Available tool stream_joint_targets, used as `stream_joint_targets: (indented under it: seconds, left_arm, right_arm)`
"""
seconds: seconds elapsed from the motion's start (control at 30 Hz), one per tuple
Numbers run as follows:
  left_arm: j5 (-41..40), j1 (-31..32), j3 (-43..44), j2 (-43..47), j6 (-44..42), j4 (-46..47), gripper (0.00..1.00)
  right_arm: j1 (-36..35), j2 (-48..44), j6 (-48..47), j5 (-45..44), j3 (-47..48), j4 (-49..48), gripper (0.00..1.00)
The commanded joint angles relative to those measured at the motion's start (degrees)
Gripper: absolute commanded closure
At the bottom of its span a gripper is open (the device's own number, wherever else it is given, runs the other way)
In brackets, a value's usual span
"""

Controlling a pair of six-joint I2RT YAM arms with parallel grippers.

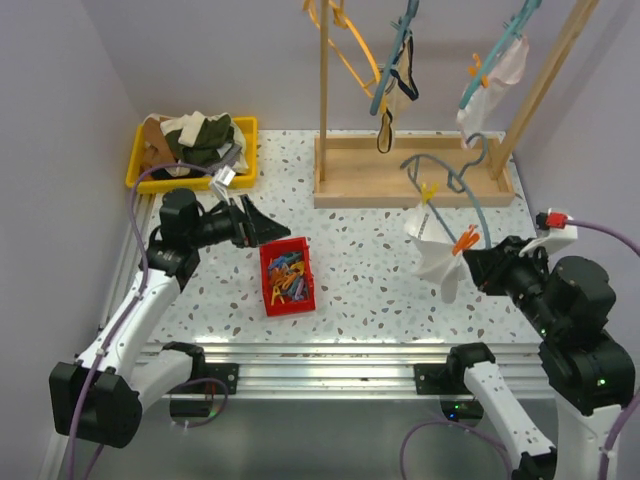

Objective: Remove the underwear clipped to the hanger

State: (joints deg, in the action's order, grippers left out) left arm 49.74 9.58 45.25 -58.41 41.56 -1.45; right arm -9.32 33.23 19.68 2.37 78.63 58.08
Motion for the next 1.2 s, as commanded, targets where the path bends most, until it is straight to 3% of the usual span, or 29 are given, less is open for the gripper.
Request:
stream_joint_targets:
  seconds: [0.0, 0.2, 0.37, 0.5, 0.63, 0.9, 1.17]
  left_arm:
    - [-2.7, 3.9, -2.2, 2.0, 1.6, -1.9, 0.0]
    - [-9.5, 11.8, -3.0, -0.5, 7.5, 0.3, 0.0]
    - [-16.8, 24.1, 0.2, -9.3, 10.2, 5.1, 0.0]
    - [-23.1, 32.8, 9.0, -19.4, 7.8, 4.4, 0.0]
    - [-30.8, 39.1, 18.0, -29.8, 6.3, -2.5, 0.01]
    - [-46.3, 41.7, 33.0, -41.5, 6.5, -15.8, 0.08]
    - [-51.8, 42.3, 38.0, -45.6, 11.2, -23.0, 0.12]
  right_arm:
    - [0.1, -2.8, 5.4, 6.5, -4.8, 6.8, 1.0]
    - [0.2, -6.5, 10.3, 12.1, -16.0, 5.4, 1.0]
    - [0.2, -6.3, 12.6, 15.2, -22.5, 4.8, 1.0]
    - [0.1, -6.0, 12.6, 15.7, -24.7, 5.8, 1.0]
    - [0.2, -6.4, 12.8, 16.0, -25.7, 5.7, 1.0]
    - [0.2, -6.7, 12.4, 14.7, -25.3, 6.5, 1.0]
    - [0.2, -6.8, 10.4, 12.2, -23.5, 8.0, 1.0]
